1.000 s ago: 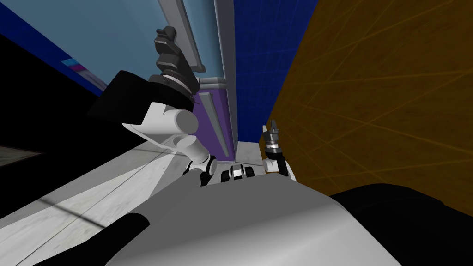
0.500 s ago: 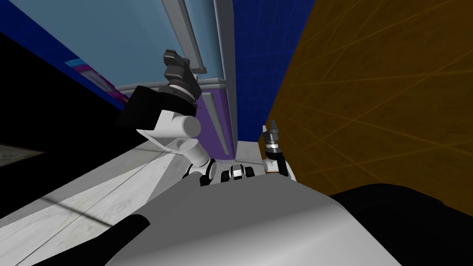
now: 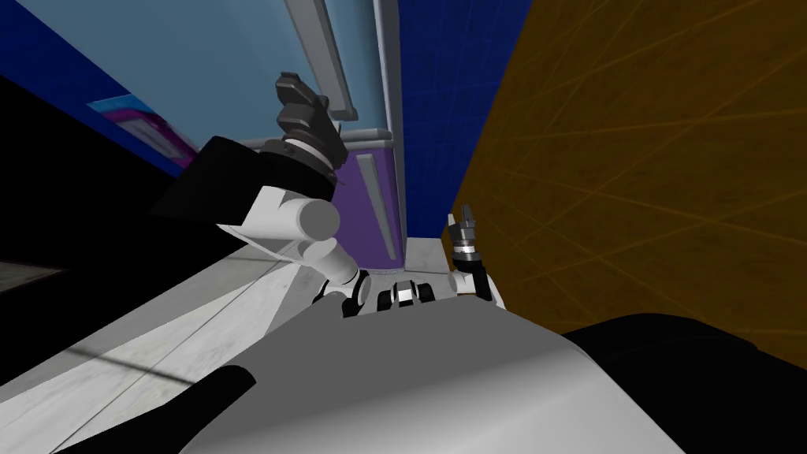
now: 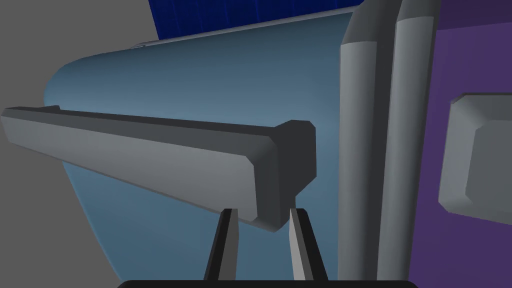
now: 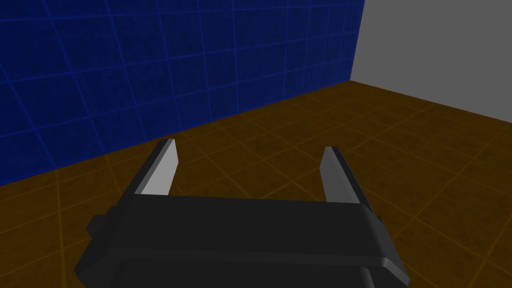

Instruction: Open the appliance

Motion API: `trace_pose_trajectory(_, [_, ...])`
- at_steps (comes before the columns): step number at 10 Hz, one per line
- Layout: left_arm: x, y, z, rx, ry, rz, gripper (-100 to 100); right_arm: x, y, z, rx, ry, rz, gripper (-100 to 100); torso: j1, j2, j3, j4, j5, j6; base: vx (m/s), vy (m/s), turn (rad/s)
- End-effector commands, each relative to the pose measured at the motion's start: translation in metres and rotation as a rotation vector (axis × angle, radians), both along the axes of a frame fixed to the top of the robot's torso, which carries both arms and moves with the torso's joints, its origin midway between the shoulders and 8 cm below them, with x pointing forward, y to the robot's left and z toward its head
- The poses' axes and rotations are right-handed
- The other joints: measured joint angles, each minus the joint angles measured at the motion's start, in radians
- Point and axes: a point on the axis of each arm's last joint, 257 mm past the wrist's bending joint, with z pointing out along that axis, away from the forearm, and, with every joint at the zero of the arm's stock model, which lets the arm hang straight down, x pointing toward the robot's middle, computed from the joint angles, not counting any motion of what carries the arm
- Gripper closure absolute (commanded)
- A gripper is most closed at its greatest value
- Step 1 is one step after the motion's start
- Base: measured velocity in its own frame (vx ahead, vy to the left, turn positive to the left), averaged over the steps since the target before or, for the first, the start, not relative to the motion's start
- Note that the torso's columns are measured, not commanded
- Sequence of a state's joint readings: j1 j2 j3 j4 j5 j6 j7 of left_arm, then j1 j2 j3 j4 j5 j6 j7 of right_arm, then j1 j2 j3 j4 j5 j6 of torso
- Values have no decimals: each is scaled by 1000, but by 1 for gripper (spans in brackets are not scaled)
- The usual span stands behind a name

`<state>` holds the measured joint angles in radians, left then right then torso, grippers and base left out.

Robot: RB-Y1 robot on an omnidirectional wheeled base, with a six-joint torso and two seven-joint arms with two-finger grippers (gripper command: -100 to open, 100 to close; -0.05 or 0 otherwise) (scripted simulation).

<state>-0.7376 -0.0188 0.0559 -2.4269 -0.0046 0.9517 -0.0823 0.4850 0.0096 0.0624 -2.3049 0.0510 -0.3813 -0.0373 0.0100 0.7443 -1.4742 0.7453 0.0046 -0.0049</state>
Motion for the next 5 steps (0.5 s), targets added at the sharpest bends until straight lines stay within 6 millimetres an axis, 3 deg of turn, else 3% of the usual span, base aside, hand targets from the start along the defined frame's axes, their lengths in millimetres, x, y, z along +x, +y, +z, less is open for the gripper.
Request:
trace_pose_trajectory(1, [-25, -13, 12, -11, -15, -67, 100, 0, 0, 0, 0, 0, 0, 0, 3, 2, 1, 2, 0, 1, -170, 252, -106])
trace_pose_trajectory(2, [-35, -20, 14, -11, -16, -96, 100, 0, 0, 0, 0, 0, 0, 0, 2, 4, 2, 2, 0, 0, -168, 272, -103])
trace_pose_trajectory(5, [-44, -27, 16, -9, -16, -125, 100, 0, 0, 0, 0, 0, 0, 0, 4, -4, -5, 2, 2, -1, -77, 194, -49])
